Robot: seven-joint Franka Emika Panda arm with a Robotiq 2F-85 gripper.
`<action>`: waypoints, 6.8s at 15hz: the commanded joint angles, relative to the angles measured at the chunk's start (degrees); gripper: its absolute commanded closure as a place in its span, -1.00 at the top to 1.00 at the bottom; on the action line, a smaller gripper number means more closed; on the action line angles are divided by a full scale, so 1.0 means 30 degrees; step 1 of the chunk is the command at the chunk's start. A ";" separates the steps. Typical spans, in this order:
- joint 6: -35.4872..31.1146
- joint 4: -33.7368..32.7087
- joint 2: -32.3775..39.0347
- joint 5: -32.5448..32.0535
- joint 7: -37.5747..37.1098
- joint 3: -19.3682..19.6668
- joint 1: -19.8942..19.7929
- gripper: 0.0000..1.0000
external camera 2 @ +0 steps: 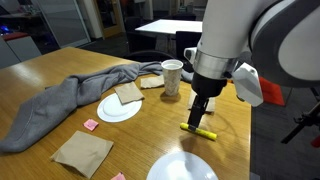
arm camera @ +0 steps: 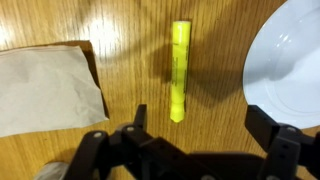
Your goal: Put the marker in the cup
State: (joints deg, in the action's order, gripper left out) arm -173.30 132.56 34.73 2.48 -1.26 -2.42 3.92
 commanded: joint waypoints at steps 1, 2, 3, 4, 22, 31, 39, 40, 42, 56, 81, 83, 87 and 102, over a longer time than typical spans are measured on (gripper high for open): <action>-0.0735 -0.0382 0.0835 -0.0286 0.0041 0.0110 0.0066 1.00; -0.0876 -0.0485 0.1071 -0.0313 0.0046 0.0146 0.0111 1.00; -0.1012 -0.0614 0.1310 -0.0387 0.0162 0.0138 0.0076 1.00; -0.1255 -0.0748 0.1580 -0.0456 0.0172 0.0231 0.0179 1.00; -0.2034 -0.2196 0.3603 -0.0930 0.0221 0.0511 0.0216 -0.72; 0.1267 -0.2004 0.0993 -0.0778 0.0698 -0.0806 -0.0942 -0.90; 0.9167 -0.5219 -0.2015 -0.0632 0.0358 -0.0287 -0.0593 -0.90; 0.9910 -0.5865 -0.2120 -0.0717 0.0333 -0.0202 -0.0537 -0.90; 1.1076 -0.7154 -0.2192 -0.0847 0.0274 -0.0077 -0.0465 -0.90; 1.2896 -0.9498 -0.1937 -0.0679 0.0343 -0.0041 -0.0539 -0.61; 0.7423 -0.8355 0.1047 -1.5491 -3.1970 1.7688 1.4522 -0.90; 0.8544 -0.8529 0.1298 -1.7089 -3.4932 1.7756 1.4668 -0.90; 1.2255 -0.8860 0.1246 -2.0025 -4.0059 1.6712 1.4245 -0.90; 2.5675 -1.2091 0.1308 -2.4081 -4.5010 0.3650 0.3960 -0.90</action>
State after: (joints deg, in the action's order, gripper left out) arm -97.90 98.35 37.68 -67.31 -135.53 13.36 20.33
